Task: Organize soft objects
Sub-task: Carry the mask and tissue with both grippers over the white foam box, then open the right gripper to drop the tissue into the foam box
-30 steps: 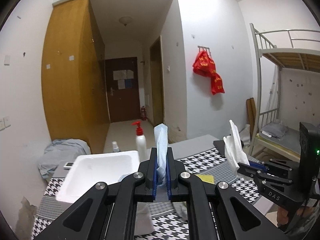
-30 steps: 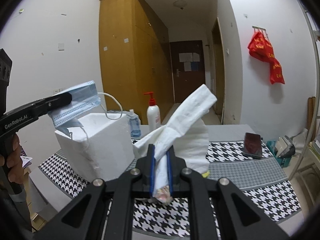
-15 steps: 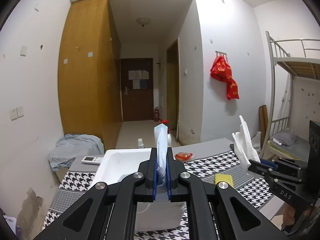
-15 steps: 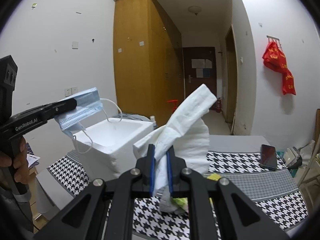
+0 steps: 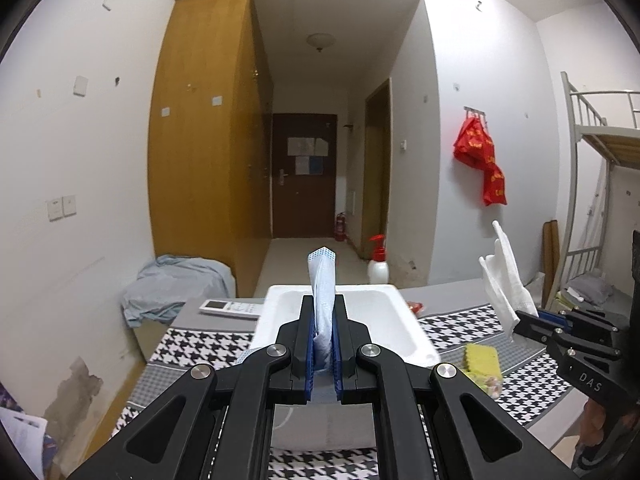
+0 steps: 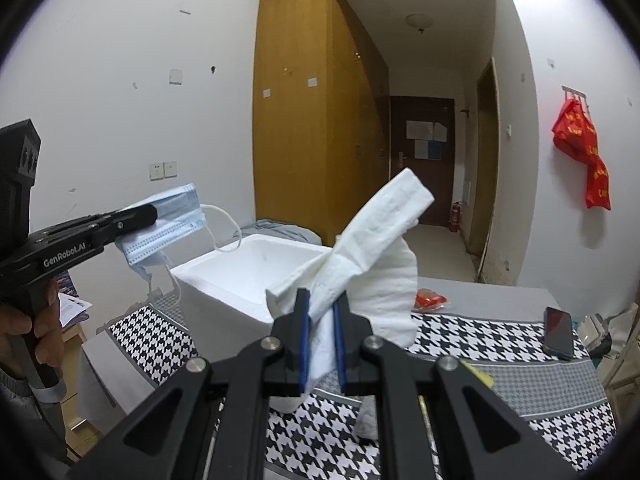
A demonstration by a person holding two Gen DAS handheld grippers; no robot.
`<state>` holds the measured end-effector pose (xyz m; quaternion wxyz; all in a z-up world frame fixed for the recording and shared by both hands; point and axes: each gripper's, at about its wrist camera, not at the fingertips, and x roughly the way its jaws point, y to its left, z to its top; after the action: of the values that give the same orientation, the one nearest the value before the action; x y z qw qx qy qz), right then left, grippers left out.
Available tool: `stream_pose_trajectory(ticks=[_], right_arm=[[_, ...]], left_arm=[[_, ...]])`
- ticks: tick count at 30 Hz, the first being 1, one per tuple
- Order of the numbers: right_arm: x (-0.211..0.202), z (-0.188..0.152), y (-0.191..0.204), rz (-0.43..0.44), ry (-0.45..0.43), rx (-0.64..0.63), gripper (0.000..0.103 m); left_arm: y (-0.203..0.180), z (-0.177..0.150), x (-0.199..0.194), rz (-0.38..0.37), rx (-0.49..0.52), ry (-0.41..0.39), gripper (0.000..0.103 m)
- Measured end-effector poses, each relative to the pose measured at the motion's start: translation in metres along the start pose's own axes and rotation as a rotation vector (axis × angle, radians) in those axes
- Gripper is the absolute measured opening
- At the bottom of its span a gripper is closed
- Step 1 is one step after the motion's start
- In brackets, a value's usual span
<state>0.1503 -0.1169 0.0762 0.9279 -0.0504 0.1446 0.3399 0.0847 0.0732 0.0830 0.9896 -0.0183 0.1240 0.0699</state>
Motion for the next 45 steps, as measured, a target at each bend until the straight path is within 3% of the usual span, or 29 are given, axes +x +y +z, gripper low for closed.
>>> stream_pose_trajectory(ticks=[22,45], right_arm=[[0.058,0.021,0.038,0.090,0.057,-0.051,0.014],[0.117,0.022,0.044,0.144,0.150,-0.012,0.014]], left_arm=[[0.055,-0.007,0.008,0.086,-0.025,0.009,0.008],[0.073,-0.013,0.024,0.095,-0.045,0.040,0.008]])
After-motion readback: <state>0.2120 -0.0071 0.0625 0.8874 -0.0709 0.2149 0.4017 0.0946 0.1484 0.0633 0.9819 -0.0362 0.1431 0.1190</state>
